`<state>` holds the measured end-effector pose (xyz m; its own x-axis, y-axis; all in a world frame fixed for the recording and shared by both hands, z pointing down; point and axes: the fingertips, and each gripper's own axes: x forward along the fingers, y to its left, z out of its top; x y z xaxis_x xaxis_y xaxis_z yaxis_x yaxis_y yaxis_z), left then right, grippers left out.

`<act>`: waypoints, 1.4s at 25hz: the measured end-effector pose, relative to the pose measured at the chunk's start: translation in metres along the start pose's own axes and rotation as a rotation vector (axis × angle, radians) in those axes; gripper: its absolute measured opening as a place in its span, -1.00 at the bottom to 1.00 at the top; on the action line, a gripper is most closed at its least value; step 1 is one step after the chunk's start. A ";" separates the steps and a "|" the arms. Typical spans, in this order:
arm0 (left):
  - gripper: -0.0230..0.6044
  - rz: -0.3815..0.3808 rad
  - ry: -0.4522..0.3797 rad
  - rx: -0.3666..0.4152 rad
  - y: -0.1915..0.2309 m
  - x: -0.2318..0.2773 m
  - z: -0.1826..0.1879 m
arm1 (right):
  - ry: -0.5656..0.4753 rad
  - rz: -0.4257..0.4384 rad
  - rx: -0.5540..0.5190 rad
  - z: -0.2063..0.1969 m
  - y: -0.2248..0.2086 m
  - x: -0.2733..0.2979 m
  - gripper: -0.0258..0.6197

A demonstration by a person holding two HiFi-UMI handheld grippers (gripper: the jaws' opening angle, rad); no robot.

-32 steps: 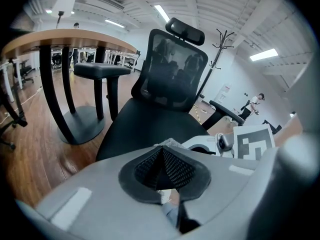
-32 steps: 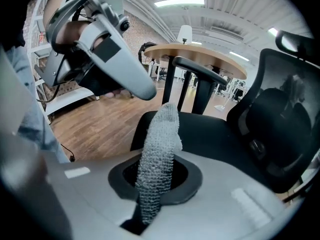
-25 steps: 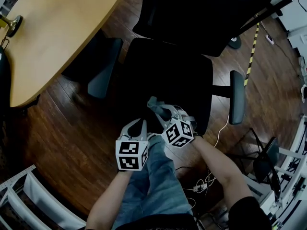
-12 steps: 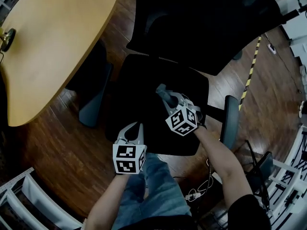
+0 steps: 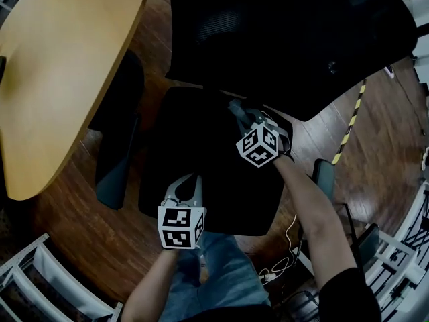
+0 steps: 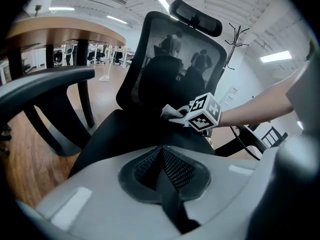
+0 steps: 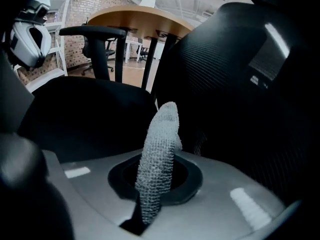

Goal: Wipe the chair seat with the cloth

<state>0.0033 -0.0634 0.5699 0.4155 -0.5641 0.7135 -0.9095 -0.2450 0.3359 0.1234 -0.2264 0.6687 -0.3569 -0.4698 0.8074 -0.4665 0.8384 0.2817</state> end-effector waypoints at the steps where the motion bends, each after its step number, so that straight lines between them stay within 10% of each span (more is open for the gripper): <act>1: -0.92 0.001 0.004 0.000 0.000 0.003 0.000 | 0.012 -0.001 0.004 -0.004 -0.005 0.005 -0.88; 17: -0.92 -0.011 0.018 -0.001 -0.007 0.018 -0.009 | 0.038 0.042 0.023 -0.029 0.017 0.010 -0.88; 35: -0.92 -0.037 0.013 0.066 -0.012 -0.061 -0.080 | -0.001 0.084 0.003 -0.023 0.170 -0.068 -0.88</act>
<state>-0.0102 0.0370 0.5711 0.4484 -0.5435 0.7096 -0.8924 -0.3170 0.3211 0.0871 -0.0454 0.6739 -0.3958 -0.3982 0.8275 -0.4376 0.8740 0.2113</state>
